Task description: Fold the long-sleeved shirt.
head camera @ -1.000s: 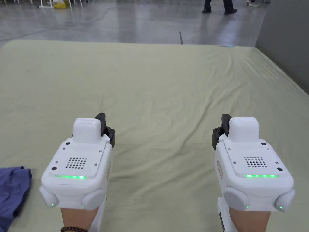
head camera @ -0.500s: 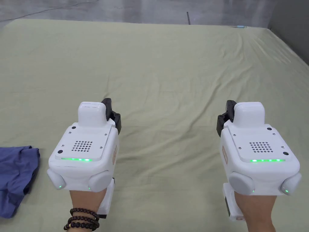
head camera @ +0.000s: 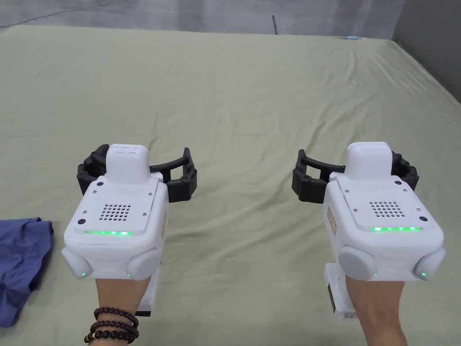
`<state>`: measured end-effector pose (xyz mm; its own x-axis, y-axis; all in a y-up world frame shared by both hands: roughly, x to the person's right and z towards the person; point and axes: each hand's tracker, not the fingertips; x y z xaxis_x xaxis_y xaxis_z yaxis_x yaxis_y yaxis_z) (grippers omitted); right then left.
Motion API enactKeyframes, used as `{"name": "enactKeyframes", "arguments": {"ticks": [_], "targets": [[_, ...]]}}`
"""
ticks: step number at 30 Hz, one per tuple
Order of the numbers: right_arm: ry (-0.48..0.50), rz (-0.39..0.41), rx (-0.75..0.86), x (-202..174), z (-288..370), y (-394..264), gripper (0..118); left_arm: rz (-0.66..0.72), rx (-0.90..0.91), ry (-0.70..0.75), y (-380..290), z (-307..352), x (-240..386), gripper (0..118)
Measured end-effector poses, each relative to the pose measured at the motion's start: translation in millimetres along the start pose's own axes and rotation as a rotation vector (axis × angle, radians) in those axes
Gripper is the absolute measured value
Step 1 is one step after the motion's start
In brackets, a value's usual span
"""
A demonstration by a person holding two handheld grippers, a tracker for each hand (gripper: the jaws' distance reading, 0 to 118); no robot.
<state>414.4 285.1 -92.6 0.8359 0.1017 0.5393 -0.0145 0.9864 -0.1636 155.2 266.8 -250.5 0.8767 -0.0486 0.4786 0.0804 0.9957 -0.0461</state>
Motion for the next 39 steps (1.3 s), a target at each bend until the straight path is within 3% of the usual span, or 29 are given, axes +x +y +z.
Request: {"name": "enactKeyframes", "arguments": {"ticks": [6, 10, 16, 39], "targets": [[0.007, -0.021, -0.020, 1, 7, 3, 118, 0.000, 0.011, -0.010, -9, -6, -1, 118], [0.007, 0.019, -0.028, -3, 8, 3, 118, -0.009, -0.021, -0.013, -3, -4, 2, 118], [0.020, 0.005, -0.029, -4, 10, 5, 118, 0.077, -0.031, -0.045, 2, -1, -1, 118], [-0.003, 0.002, -0.012, 4, 13, 6, 118, 0.041, -0.017, -0.069, 5, 5, 11, 118]]}}
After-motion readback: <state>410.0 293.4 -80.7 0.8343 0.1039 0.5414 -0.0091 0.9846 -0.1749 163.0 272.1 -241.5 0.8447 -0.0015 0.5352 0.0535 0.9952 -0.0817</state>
